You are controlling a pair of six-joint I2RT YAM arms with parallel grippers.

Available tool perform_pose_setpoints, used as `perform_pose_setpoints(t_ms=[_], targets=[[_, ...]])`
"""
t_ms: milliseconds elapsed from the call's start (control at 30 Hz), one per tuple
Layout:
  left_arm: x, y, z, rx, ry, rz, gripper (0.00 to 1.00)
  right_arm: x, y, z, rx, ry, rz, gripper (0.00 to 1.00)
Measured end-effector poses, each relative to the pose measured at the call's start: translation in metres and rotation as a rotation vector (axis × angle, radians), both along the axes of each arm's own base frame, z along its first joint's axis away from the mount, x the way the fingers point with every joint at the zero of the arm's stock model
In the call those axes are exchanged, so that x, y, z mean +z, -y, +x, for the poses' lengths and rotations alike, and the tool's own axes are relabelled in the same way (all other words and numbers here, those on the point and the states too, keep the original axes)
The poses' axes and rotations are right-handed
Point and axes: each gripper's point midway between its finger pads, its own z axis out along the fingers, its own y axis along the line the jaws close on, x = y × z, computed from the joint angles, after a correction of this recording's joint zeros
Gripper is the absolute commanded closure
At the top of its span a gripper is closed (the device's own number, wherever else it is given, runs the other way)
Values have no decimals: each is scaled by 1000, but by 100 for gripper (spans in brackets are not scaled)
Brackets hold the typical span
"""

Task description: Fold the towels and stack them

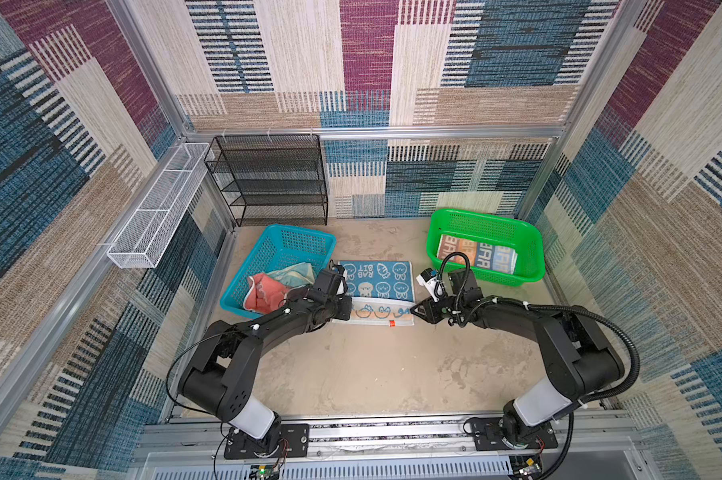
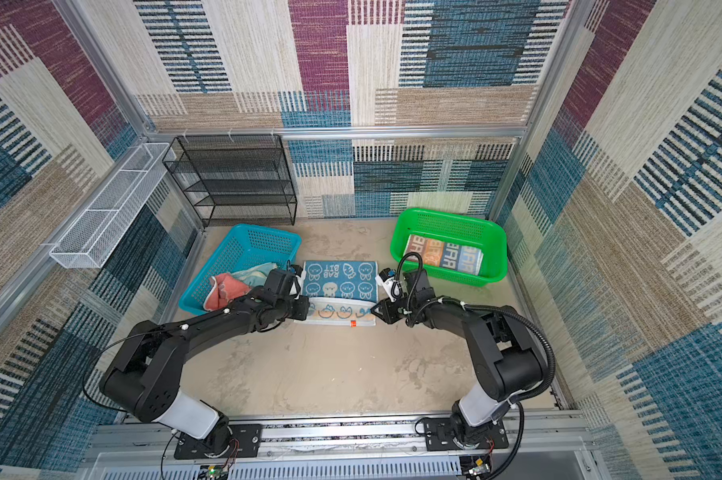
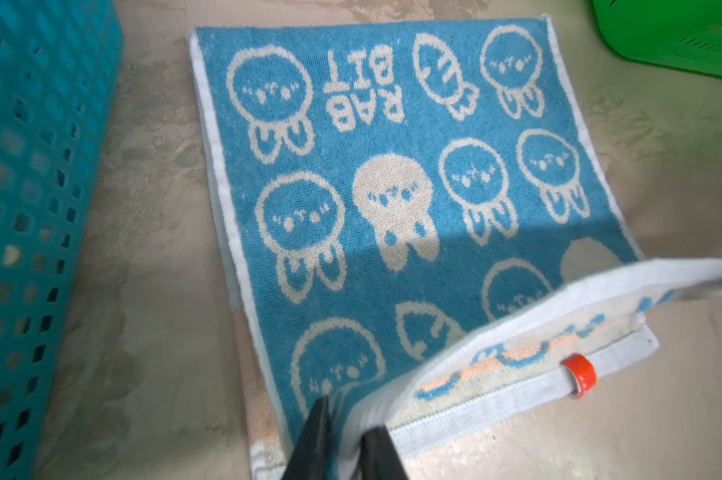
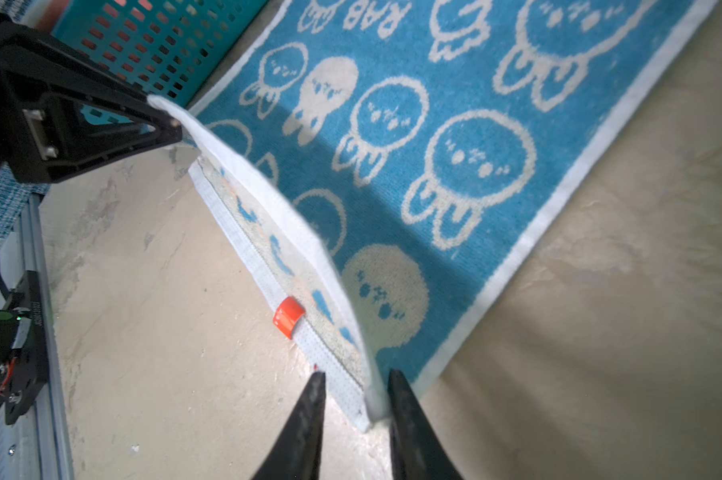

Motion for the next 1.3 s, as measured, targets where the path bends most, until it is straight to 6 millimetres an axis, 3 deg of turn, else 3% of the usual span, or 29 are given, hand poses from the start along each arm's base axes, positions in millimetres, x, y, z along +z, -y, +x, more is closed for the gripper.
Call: perform_pose_setpoints(t_ms=[400, 667, 867, 1067, 1200, 1300], targets=[[29, -4, -14, -16, 54, -35, 74, 42, -16, -19, 106, 43, 140, 67], [23, -10, -37, -41, 35, -41, 73, 23, -14, -39, 110, -36, 145, 67], [23, -12, -38, -33, 42, -33, 70, 15, -11, -19, 9, -53, 126, 67], [28, -10, -25, -9, 56, -28, 69, 11, -16, 15, -66, -50, 123, 67], [29, -5, -15, -3, 56, -30, 69, -2, -22, 21, -90, -81, 95, 67], [29, 0, -6, -2, 52, -29, 69, -7, -39, 22, -80, -76, 50, 67]])
